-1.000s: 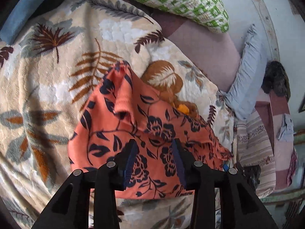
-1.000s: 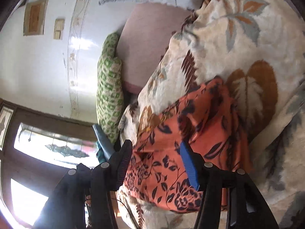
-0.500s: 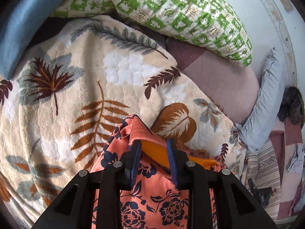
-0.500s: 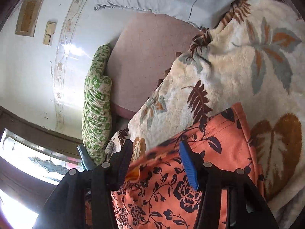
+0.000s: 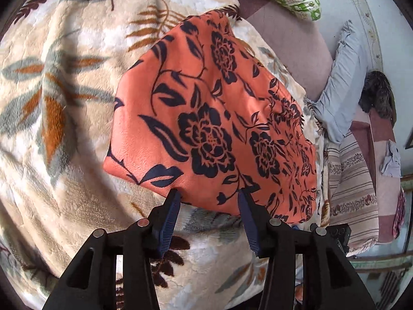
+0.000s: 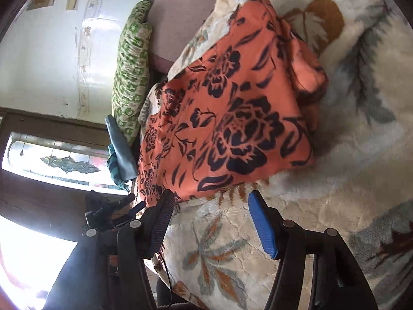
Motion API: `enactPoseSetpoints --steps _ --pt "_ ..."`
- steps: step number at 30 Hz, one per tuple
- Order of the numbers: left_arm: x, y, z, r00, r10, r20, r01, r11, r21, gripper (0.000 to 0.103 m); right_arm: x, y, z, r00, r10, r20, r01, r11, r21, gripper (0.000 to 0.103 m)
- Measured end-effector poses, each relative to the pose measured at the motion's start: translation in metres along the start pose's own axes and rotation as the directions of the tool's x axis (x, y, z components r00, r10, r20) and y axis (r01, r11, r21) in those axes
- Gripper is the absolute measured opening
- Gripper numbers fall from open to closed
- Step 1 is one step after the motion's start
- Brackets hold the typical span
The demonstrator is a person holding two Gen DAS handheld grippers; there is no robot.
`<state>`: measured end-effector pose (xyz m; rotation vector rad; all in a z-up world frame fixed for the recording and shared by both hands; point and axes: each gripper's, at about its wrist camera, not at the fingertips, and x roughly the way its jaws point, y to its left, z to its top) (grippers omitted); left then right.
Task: Fold small clothes
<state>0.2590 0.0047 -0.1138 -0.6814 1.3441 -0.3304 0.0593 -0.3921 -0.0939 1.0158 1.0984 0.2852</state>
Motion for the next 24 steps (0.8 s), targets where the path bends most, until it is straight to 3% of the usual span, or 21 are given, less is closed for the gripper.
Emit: enactPoseSetpoints --steps 3,7,9,10,12,16,20,24 --pt "0.007 0.017 0.007 1.000 -0.025 -0.009 0.024 0.997 -0.080 0.046 0.010 -0.016 0.003 0.997 0.055 0.048 -0.060 0.991 0.120 0.062" --pt "0.017 0.028 0.017 0.999 -0.041 -0.001 0.040 0.987 -0.156 0.044 0.021 -0.031 0.008 0.988 0.057 0.140 -0.092 0.963 0.255 0.059" --pt "0.016 0.023 0.016 1.000 -0.008 0.015 0.010 0.989 -0.146 0.029 0.018 -0.034 0.010 0.980 0.030 0.198 -0.088 0.952 0.294 0.037" --pt "0.012 0.019 0.014 1.000 -0.012 0.022 0.015 0.991 -0.136 0.019 0.016 -0.032 0.014 0.979 0.020 0.203 -0.079 0.956 0.282 0.014" --pt "-0.005 0.010 0.005 0.999 -0.025 0.031 0.029 0.993 -0.112 0.019 0.002 -0.017 0.025 0.976 0.009 0.218 -0.056 0.976 0.210 0.011" --pt "-0.027 0.009 -0.007 0.996 0.041 0.079 -0.036 0.997 -0.069 0.019 -0.038 0.022 0.034 0.968 -0.028 0.249 0.033 0.999 -0.014 0.009" --pt "-0.029 0.036 -0.012 0.997 0.010 0.071 0.001 0.987 -0.164 0.019 -0.020 -0.024 0.028 0.976 -0.158 0.151 0.148 0.986 0.074 0.010" --pt "-0.050 0.048 -0.013 0.992 -0.005 0.124 0.028 0.982 -0.185 0.026 -0.014 -0.044 0.017 0.981 -0.093 0.172 0.069 0.987 0.142 0.021"
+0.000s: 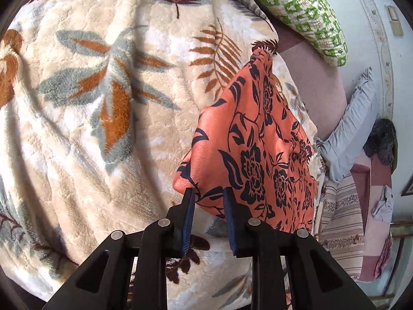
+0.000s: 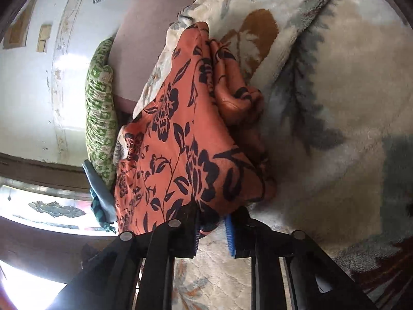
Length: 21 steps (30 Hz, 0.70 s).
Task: Fold small clothes
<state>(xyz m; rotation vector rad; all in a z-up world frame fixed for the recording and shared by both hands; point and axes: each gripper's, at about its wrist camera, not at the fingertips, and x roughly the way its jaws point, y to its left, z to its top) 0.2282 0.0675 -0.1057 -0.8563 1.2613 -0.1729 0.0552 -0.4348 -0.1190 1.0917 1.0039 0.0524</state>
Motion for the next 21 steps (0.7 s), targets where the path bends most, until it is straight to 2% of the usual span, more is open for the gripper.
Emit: enactPoseSetpoints --steps 2,4,8,10,11,12,13,15,17,19,21 --pt "-0.003 0.001 0.001 1.000 0.007 0.010 -0.007 1.000 0.004 0.042 -0.001 0.003 0.001 1.000 0.007 -0.008 -0.007 1.000 -0.002 0.029" --pt "-0.002 0.007 -0.003 1.000 0.025 0.008 -0.025 1.000 -0.012 0.050 0.000 0.003 0.003 1.000 -0.007 -0.014 0.007 1.000 0.006 0.032" --pt "0.022 0.009 0.000 0.998 0.045 -0.038 -0.046 0.999 -0.028 0.051 0.010 0.002 0.000 1.000 -0.010 -0.003 0.010 0.999 0.047 0.039" --pt "0.032 0.004 0.010 0.998 0.058 -0.028 -0.059 0.997 -0.041 0.043 0.013 0.001 0.001 1.000 -0.013 0.012 0.012 0.998 0.054 0.039" --pt "0.033 0.000 0.014 0.998 0.062 -0.017 -0.063 0.997 -0.046 0.025 0.013 0.003 0.002 1.000 -0.012 0.022 0.011 0.999 0.049 0.035" --pt "0.032 -0.004 0.016 0.998 0.064 -0.009 -0.064 0.997 -0.044 0.019 0.013 0.007 0.004 0.999 -0.013 0.031 0.012 0.999 0.032 0.030" --pt "0.029 -0.010 0.015 0.997 0.073 -0.001 -0.073 0.997 -0.035 0.017 0.010 0.013 0.006 0.999 0.005 0.039 -0.005 1.000 0.008 0.015" --pt "0.018 -0.024 0.008 0.994 0.105 0.033 -0.106 0.994 0.020 0.015 -0.004 0.027 0.007 0.997 0.048 0.059 -0.046 0.998 -0.040 0.014" --pt "0.008 -0.029 -0.004 0.993 0.107 0.044 -0.110 0.993 0.052 0.015 -0.018 0.040 0.007 0.996 0.061 0.065 -0.055 0.994 -0.095 0.013" --pt "0.009 -0.020 -0.013 0.992 0.126 0.026 -0.127 0.991 0.039 0.015 -0.026 0.039 0.007 0.996 0.060 0.061 -0.053 0.993 -0.104 0.013" --pt "0.025 -0.006 -0.016 0.982 0.188 -0.025 -0.188 0.982 0.014 0.016 -0.024 0.021 0.008 0.999 0.015 0.042 -0.012 0.997 -0.076 0.013"
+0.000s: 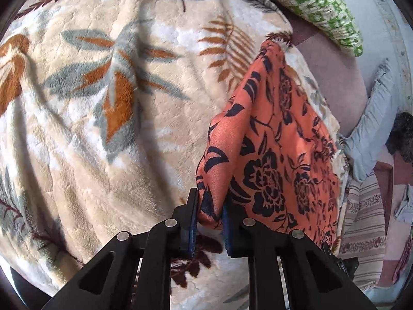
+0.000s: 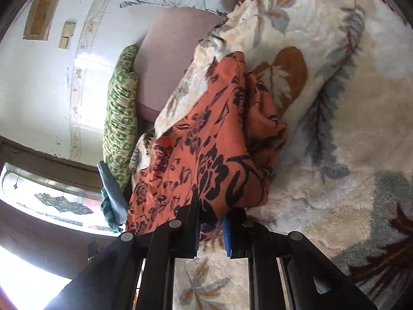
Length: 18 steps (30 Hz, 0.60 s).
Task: Fold small clothes
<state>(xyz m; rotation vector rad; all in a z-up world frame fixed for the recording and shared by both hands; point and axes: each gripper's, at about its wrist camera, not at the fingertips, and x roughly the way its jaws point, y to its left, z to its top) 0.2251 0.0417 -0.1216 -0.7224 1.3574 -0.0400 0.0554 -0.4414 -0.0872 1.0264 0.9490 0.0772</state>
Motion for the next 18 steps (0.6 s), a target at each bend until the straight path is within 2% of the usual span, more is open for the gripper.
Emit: enactPoseSetpoints --steps 1,3,4,5,8,9,10,12,13,14,16,18 --pt "0.007 0.004 0.000 1.000 0.007 -0.015 -0.008 1.000 -0.005 0.017 0.007 -0.013 0.000 0.999 -0.042 -0.025 0.043 0.999 0.026 0.014" --pt "-0.003 0.003 0.001 1.000 -0.026 -0.008 0.026 1.000 0.016 0.017 0.023 -0.029 -0.003 0.995 -0.066 -0.079 0.071 0.996 0.057 0.017" --pt "-0.011 -0.001 0.000 1.000 -0.027 -0.004 0.028 0.998 0.064 0.017 0.021 -0.028 -0.004 0.995 -0.067 -0.074 0.071 0.996 0.052 0.019" --pt "-0.022 -0.006 -0.002 0.999 -0.030 0.011 0.028 0.991 0.127 0.017 0.017 -0.023 -0.003 0.995 -0.064 -0.072 0.067 0.997 0.041 0.027" --pt "-0.063 -0.019 -0.013 0.995 -0.049 0.081 0.019 0.941 0.338 0.019 -0.007 -0.008 0.005 0.992 -0.100 -0.072 0.099 0.995 -0.020 0.030" --pt "-0.077 -0.022 -0.016 0.992 -0.053 0.111 0.006 0.921 0.389 0.020 -0.019 -0.004 0.010 0.992 -0.121 -0.046 0.119 0.992 -0.042 0.030" --pt "-0.088 -0.027 -0.014 0.989 -0.048 0.142 -0.017 0.905 0.426 0.026 -0.033 0.001 0.017 0.989 -0.150 0.005 0.150 0.987 -0.063 0.033" --pt "-0.102 -0.043 -0.004 0.979 -0.019 0.202 -0.081 0.876 0.476 0.043 -0.059 0.007 0.035 0.979 -0.165 0.118 0.175 0.981 -0.081 0.046" --pt "-0.102 -0.053 0.006 0.975 0.002 0.221 -0.112 0.866 0.487 0.060 -0.065 0.012 0.047 0.976 -0.155 0.155 0.171 0.981 -0.090 0.056" --pt "-0.099 -0.063 0.017 0.973 0.013 0.229 -0.128 0.861 0.493 0.070 -0.063 0.019 0.059 0.975 -0.148 0.166 0.166 0.981 -0.102 0.062" --pt "-0.084 -0.084 0.040 0.974 0.052 0.222 -0.155 0.865 0.476 0.070 -0.044 0.031 0.086 0.981 -0.139 0.136 0.157 0.978 -0.134 0.063" --pt "-0.053 -0.101 0.068 0.982 0.079 0.170 -0.149 0.877 0.456 0.070 -0.013 0.042 0.107 0.980 -0.167 0.107 0.182 0.972 -0.151 0.063"
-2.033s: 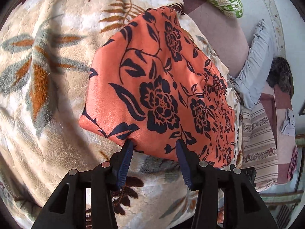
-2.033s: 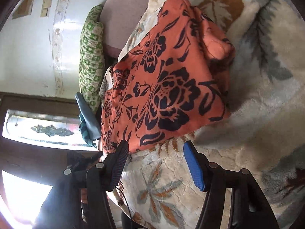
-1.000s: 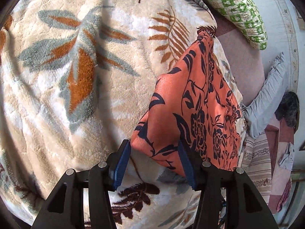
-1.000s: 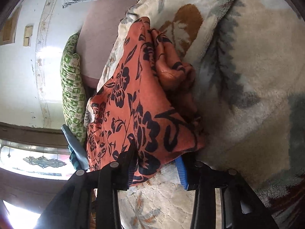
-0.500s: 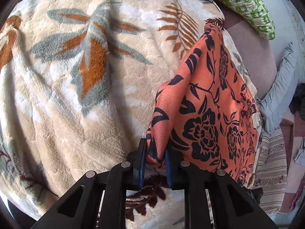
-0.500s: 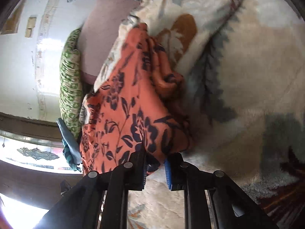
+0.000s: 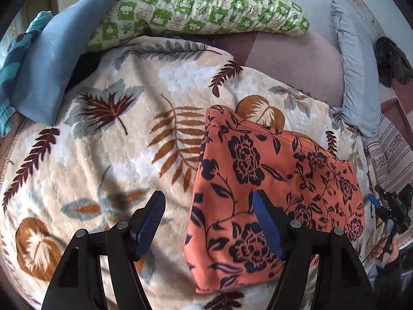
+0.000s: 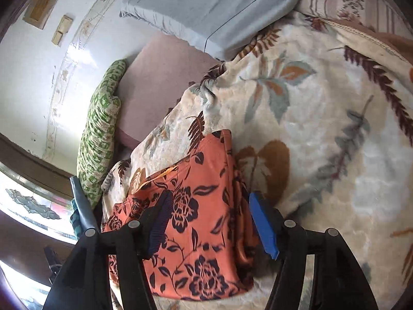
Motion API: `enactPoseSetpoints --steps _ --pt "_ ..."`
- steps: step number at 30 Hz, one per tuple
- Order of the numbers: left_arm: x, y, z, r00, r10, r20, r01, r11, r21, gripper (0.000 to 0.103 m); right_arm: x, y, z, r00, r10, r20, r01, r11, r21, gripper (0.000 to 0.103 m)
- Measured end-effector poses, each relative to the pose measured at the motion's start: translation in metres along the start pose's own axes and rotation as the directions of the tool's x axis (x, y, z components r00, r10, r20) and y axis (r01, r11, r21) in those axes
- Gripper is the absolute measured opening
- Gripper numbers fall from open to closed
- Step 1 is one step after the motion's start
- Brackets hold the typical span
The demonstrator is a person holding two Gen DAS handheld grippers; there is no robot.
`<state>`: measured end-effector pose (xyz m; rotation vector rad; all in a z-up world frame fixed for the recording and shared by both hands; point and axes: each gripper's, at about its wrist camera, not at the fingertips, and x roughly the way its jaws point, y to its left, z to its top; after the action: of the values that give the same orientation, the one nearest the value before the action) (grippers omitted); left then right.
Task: Fold small clothes
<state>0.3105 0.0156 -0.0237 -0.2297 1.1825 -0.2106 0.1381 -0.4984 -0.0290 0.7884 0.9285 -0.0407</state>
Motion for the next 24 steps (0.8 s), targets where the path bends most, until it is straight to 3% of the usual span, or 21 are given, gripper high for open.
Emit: enactPoseSetpoints --steps 5,10,12,13,14,16,18,20,22,24 --pt "0.064 -0.004 0.036 0.995 -0.002 -0.102 -0.010 0.994 -0.111 0.068 0.069 0.008 0.027 0.994 -0.104 -0.041 0.105 0.995 0.004 0.063" --pt "0.105 -0.014 0.055 0.989 0.001 -0.146 -0.019 0.993 -0.118 0.067 0.106 0.014 0.037 0.987 -0.151 -0.062 0.150 0.988 -0.025 0.063" --pt "0.112 -0.022 0.056 0.989 0.018 -0.144 -0.030 0.996 -0.085 0.041 0.115 0.021 0.039 0.986 -0.159 -0.058 0.155 0.985 -0.069 0.059" --pt "0.114 -0.026 0.056 0.989 0.035 -0.142 -0.044 0.997 -0.060 0.019 0.119 0.027 0.039 0.984 -0.171 -0.058 0.163 0.980 -0.111 0.039" --pt "0.115 -0.029 0.058 0.991 0.037 -0.129 -0.043 0.998 -0.048 0.018 0.121 0.035 0.040 0.981 -0.185 -0.055 0.174 0.971 -0.162 0.003" --pt "0.100 -0.031 0.055 0.999 0.022 -0.045 -0.024 0.999 -0.043 0.017 0.112 0.052 0.042 0.987 -0.159 -0.025 0.149 0.962 -0.230 0.005" --pt "0.083 -0.023 0.046 0.999 0.004 0.032 -0.001 0.997 -0.079 0.017 0.087 0.061 0.048 0.996 -0.065 0.066 0.078 0.972 -0.220 0.005" --pt "0.092 -0.011 0.042 0.999 0.049 0.014 -0.047 0.990 -0.129 0.016 0.081 0.056 0.057 0.995 -0.034 0.098 0.050 0.984 -0.169 0.005" --pt "0.113 0.005 0.037 0.993 0.102 -0.059 -0.112 0.977 -0.181 0.017 0.098 0.044 0.062 0.992 -0.110 0.066 0.119 0.982 -0.150 0.005" --pt "0.119 0.015 0.036 0.994 0.075 -0.074 -0.092 0.965 -0.246 0.018 0.124 0.027 0.060 0.978 -0.209 -0.004 0.206 0.970 -0.131 0.006"
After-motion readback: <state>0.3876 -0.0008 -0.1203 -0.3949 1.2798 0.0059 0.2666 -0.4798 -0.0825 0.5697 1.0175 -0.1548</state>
